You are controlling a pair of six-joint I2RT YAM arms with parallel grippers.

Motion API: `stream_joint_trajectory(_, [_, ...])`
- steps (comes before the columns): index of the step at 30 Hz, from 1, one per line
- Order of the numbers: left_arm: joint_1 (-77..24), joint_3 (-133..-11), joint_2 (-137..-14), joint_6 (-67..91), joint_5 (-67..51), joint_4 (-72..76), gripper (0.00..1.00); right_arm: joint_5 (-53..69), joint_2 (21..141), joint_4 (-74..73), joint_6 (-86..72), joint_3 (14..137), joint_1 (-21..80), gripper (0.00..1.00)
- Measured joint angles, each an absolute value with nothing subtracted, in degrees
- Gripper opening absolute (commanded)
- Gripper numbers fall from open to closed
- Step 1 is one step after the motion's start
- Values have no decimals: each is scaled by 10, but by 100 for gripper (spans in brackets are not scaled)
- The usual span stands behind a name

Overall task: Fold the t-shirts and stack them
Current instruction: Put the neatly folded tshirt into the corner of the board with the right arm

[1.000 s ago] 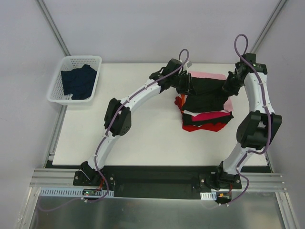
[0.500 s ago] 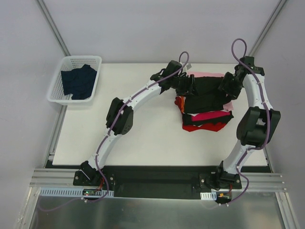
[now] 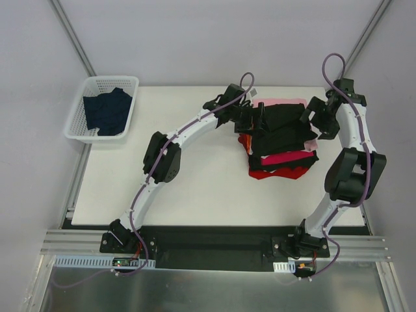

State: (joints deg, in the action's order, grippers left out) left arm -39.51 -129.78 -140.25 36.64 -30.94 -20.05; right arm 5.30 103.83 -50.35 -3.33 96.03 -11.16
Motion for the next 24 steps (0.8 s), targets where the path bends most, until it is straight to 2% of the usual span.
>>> stream_joint_trajectory(5, [-393, -1273, -1386, 364, -301, -203, 99, 43, 1015, -505, -33, 961, -112, 100])
stream_joint_trajectory(6, [-392, -1265, -1381, 363, -296, -206, 99, 40, 1007, -507, -33, 962, -112, 97])
stream_joint_trajectory(13, [-379, -1243, -1350, 360, -285, -235, 99, 39, 961, -533, -33, 1004, -120, 96])
stream_joint_trajectory(22, [-364, -1244, -1286, 361, -281, -252, 99, 86, 950, -542, -53, 1017, -122, 99])
stream_joint_trajectory(23, [-363, -1244, -1279, 362, -281, -255, 99, 95, 950, -542, -56, 1017, -122, 97])
stream_joint_trajectory(24, [-363, -1244, -1273, 363, -281, -259, 99, 109, 951, -541, -60, 1017, -122, 89])
